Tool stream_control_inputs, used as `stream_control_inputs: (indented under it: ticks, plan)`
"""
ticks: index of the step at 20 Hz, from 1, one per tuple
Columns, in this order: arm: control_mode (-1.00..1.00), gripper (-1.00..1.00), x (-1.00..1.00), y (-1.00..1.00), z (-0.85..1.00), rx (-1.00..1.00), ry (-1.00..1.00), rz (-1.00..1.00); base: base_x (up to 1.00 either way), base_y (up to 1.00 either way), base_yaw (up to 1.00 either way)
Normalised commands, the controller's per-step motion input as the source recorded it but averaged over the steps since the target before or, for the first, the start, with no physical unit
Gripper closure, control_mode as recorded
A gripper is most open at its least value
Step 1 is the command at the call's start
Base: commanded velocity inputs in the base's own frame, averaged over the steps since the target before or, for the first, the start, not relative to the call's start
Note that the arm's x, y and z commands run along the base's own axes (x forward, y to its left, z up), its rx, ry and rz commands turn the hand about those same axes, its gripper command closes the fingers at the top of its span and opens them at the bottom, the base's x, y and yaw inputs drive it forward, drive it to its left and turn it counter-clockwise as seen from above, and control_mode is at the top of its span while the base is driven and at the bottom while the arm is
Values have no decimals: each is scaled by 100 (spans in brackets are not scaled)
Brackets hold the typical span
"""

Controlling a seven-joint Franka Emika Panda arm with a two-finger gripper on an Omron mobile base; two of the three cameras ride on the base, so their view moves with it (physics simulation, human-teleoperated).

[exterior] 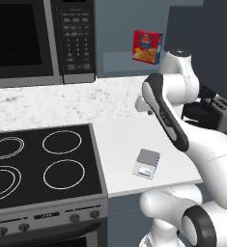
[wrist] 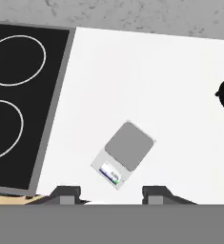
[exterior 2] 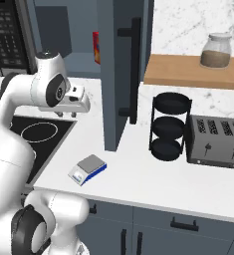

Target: Pick the boxed food and place it on the digital scale for weighing, and close the cabinet.

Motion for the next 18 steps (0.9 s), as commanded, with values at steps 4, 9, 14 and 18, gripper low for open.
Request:
stream_control_inputs:
  ticks: [4,9,14,18]
  plan:
    - [-100,-100,-16,3,0,0,-1,1,0,0,0]
    - [-100,-100,-65,6,-1,0,-3,2,0,0,0]
    - [-100,-100,-49,0,41,-1,-30,0,0,0,0]
    - [-100,-100,-3,-7,72,0,-30,2,0,0,0]
